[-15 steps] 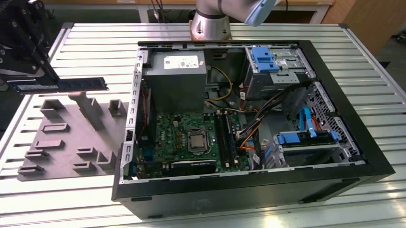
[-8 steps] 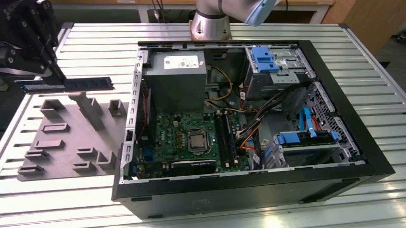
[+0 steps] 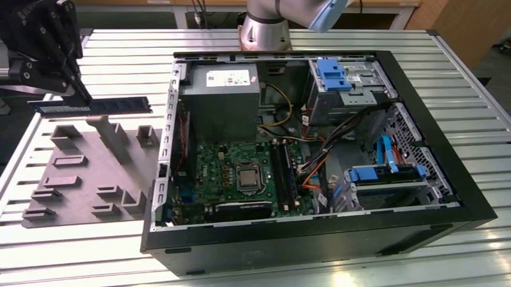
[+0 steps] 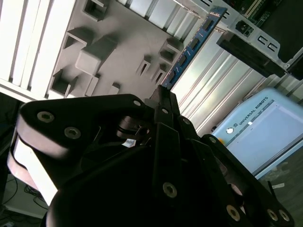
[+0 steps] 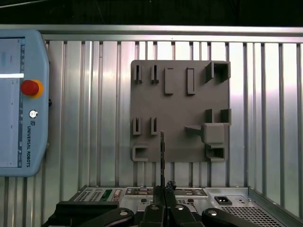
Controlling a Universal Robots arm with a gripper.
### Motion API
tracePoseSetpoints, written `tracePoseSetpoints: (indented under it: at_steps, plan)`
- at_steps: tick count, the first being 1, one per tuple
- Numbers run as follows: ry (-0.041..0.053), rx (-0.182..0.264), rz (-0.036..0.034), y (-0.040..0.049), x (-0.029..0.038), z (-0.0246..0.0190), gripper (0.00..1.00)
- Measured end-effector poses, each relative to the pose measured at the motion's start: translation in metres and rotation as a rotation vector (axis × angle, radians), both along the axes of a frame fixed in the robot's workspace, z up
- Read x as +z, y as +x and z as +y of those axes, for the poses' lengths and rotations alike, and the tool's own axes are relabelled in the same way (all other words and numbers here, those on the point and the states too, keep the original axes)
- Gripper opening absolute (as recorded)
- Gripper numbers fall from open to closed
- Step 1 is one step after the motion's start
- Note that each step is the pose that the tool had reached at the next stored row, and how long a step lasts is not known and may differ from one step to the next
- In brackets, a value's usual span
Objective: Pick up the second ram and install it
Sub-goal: 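Pick up the second ram and move it above second insertion slot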
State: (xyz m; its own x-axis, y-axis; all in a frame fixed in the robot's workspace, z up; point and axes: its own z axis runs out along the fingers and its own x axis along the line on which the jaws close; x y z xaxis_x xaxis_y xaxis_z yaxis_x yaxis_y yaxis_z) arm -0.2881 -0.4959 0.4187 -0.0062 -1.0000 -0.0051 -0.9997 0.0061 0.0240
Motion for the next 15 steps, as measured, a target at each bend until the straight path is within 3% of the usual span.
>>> tracePoseSetpoints:
  at_steps: [15]
  plan:
    - [0.0000, 0.000, 0.0000, 0.0182, 0.0000, 0.0000, 0.11]
